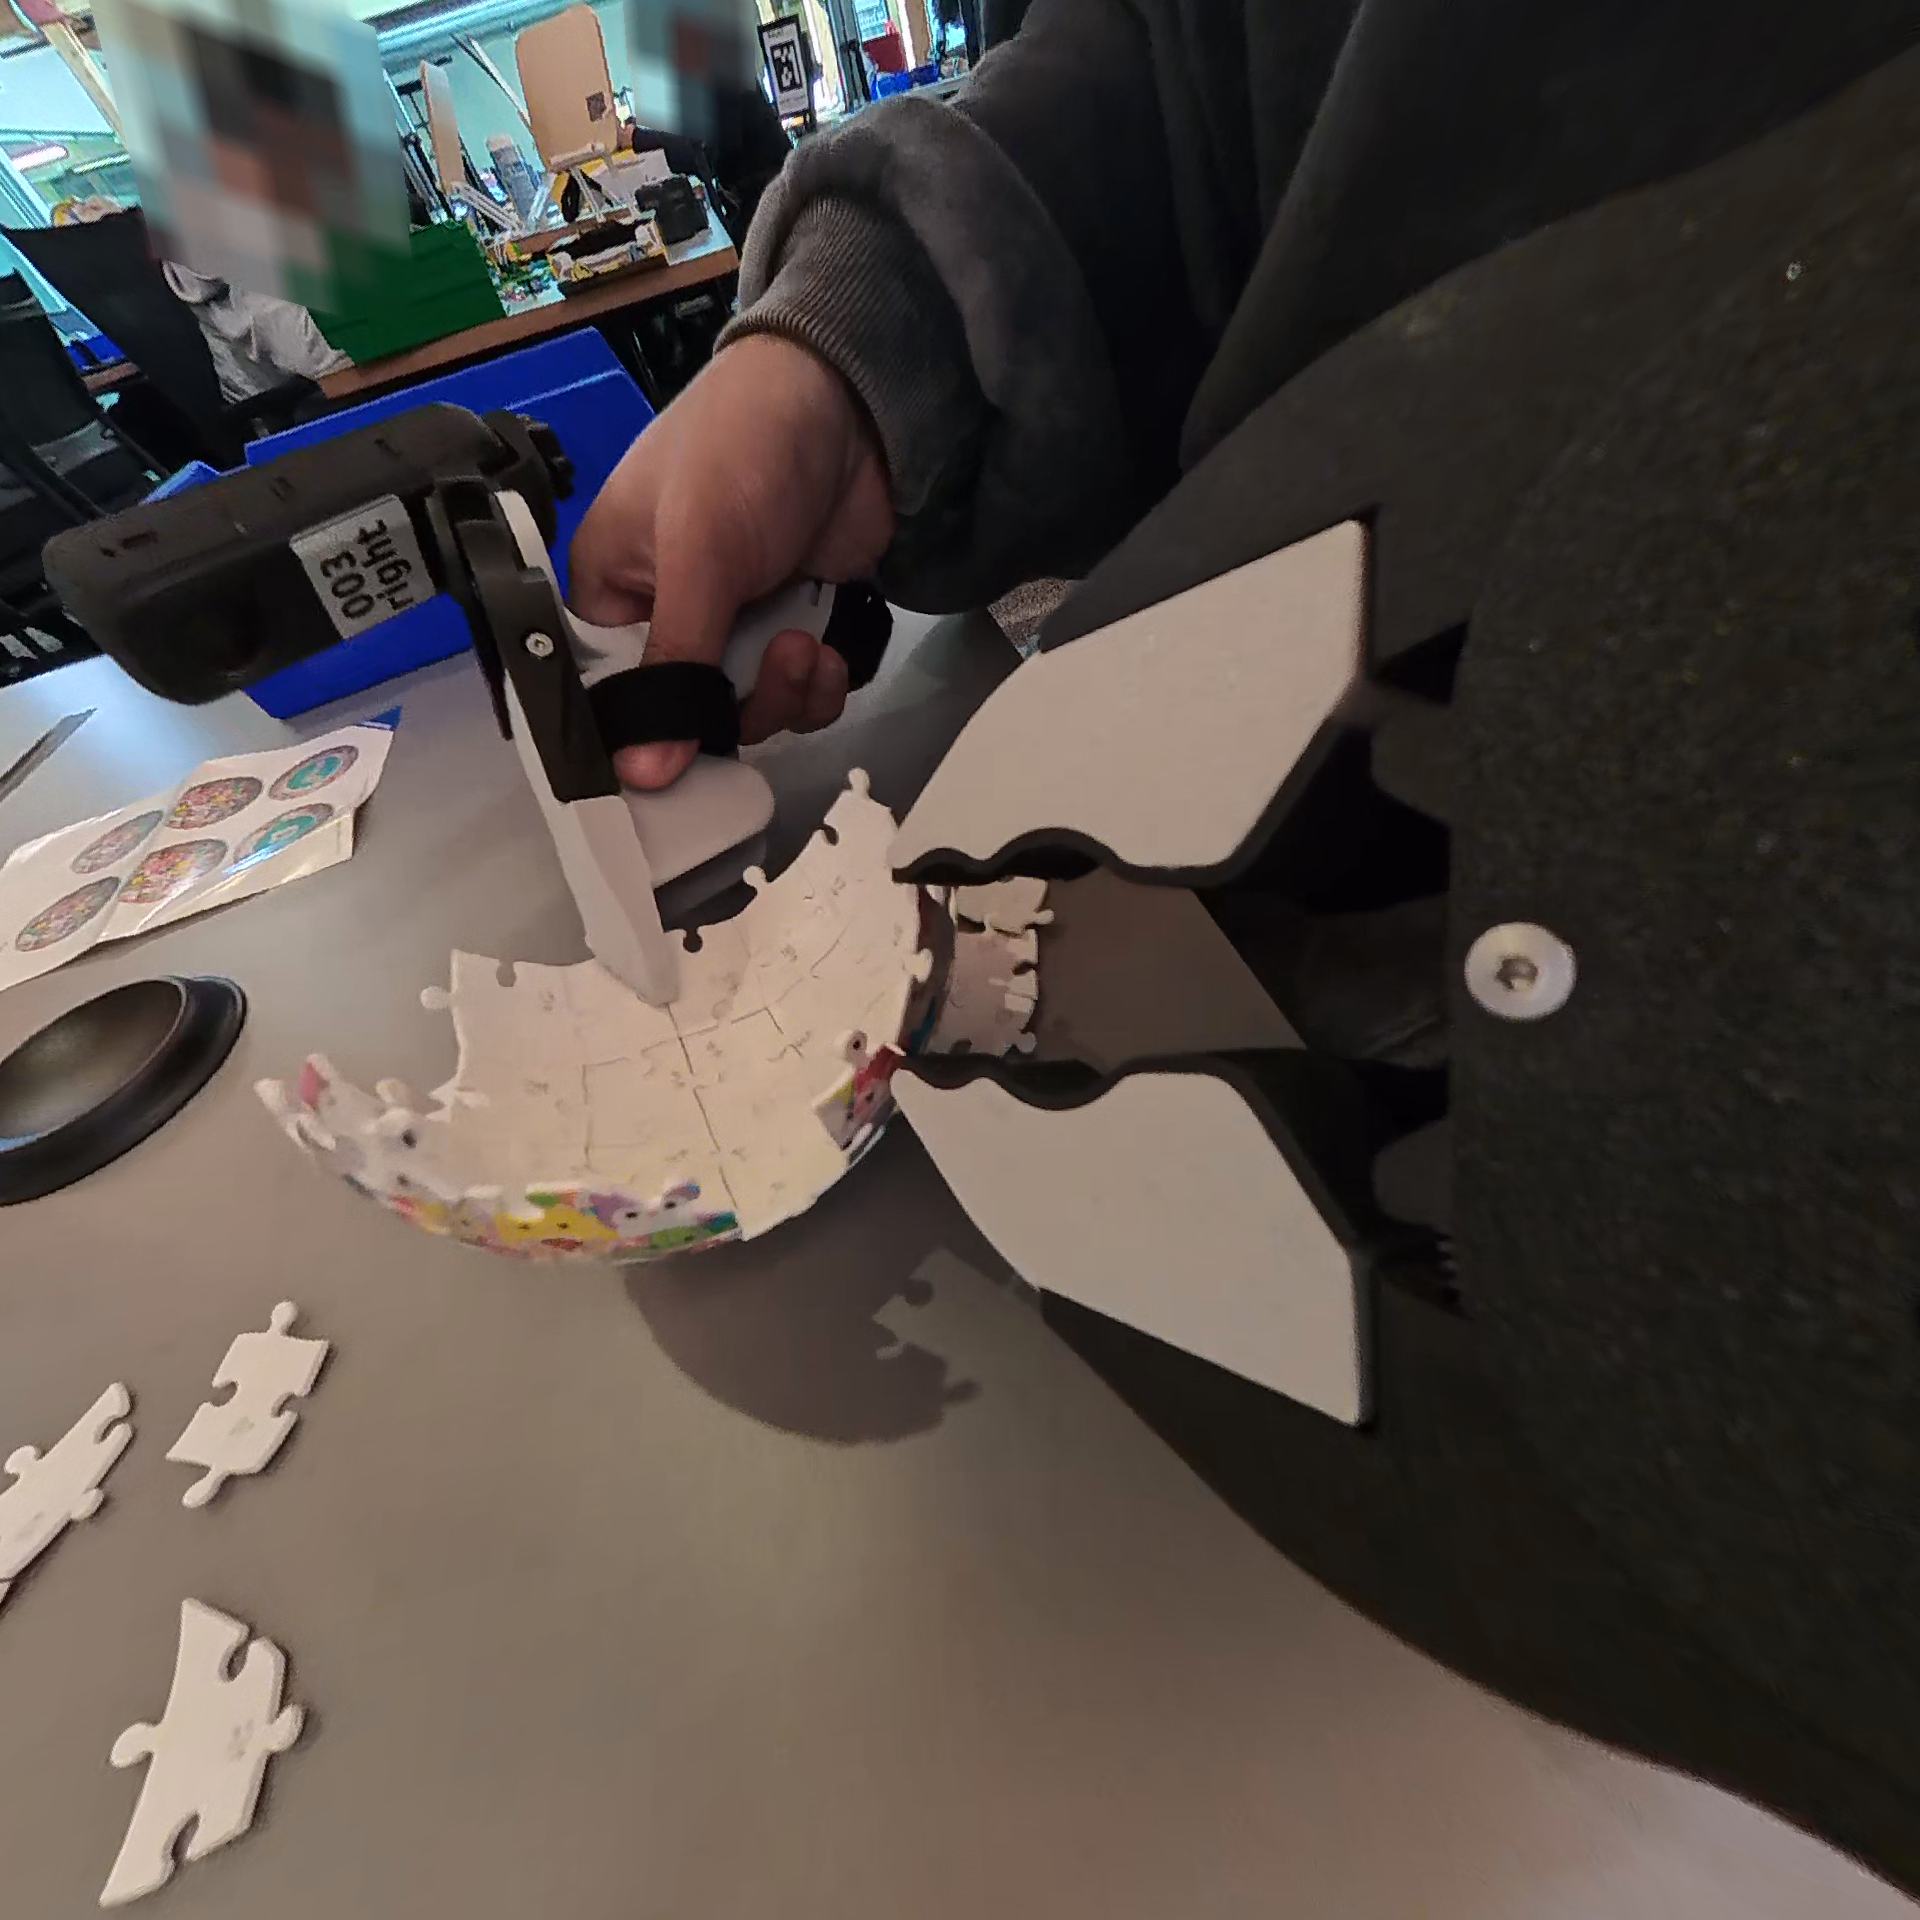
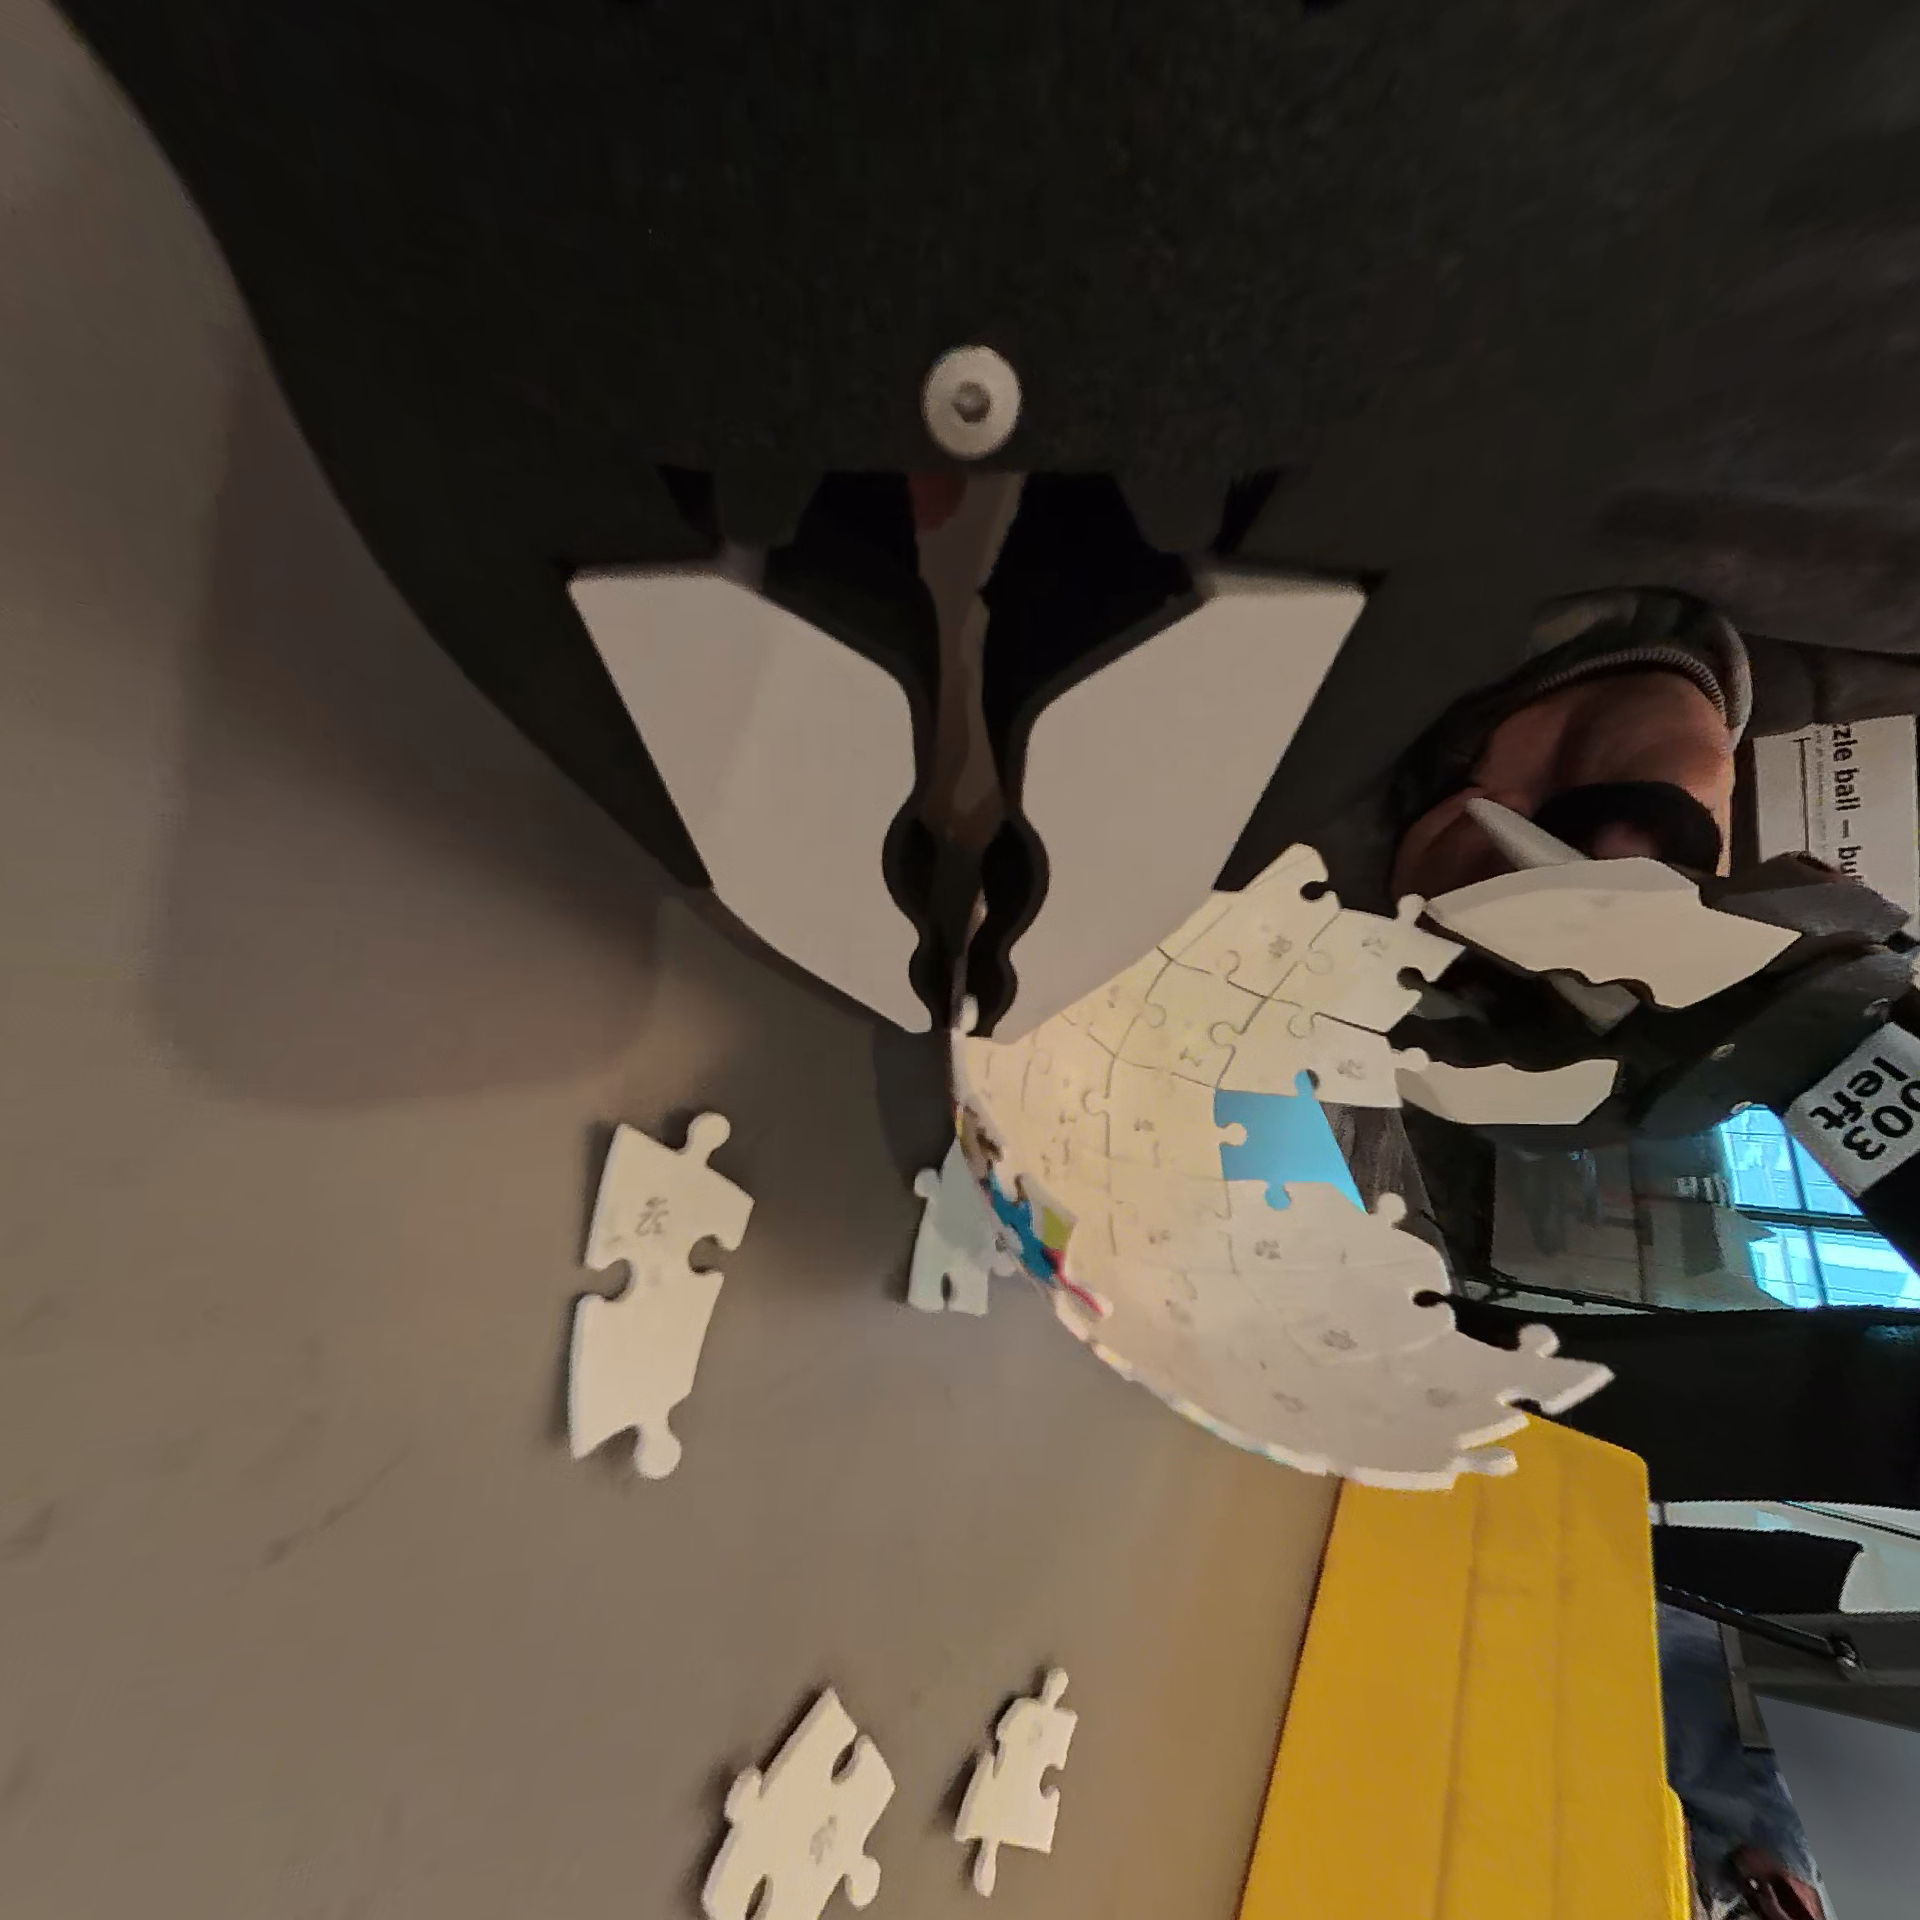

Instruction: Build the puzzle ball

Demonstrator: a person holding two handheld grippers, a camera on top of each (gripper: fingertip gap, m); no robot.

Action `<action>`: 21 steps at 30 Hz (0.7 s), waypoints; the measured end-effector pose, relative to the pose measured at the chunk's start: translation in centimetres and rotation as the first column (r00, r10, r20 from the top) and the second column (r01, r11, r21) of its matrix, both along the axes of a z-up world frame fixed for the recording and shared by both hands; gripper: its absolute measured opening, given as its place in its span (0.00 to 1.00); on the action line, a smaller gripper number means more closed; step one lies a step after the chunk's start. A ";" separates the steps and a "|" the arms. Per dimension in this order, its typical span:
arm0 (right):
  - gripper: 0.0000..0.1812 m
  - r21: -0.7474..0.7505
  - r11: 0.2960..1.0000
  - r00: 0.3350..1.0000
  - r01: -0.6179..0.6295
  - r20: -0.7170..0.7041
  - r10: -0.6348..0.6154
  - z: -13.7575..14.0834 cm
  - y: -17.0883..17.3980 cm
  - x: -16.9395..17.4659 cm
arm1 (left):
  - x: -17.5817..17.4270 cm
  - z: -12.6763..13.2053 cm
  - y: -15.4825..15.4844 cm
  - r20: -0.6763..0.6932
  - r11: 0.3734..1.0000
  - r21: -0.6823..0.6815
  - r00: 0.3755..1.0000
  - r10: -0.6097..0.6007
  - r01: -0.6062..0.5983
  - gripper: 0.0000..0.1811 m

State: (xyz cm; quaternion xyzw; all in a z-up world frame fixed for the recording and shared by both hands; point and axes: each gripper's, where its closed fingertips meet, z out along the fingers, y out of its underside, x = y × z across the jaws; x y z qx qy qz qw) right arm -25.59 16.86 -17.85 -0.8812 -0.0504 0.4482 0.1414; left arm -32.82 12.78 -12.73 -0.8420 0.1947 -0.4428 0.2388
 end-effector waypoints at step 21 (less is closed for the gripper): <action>0.02 0.094 0.982 0.717 -0.165 0.695 0.054 4.1 3.5 7.0 | -1.7 -1.8 2.5 -0.230 0.948 0.138 0.940 -0.252 0.288 0.17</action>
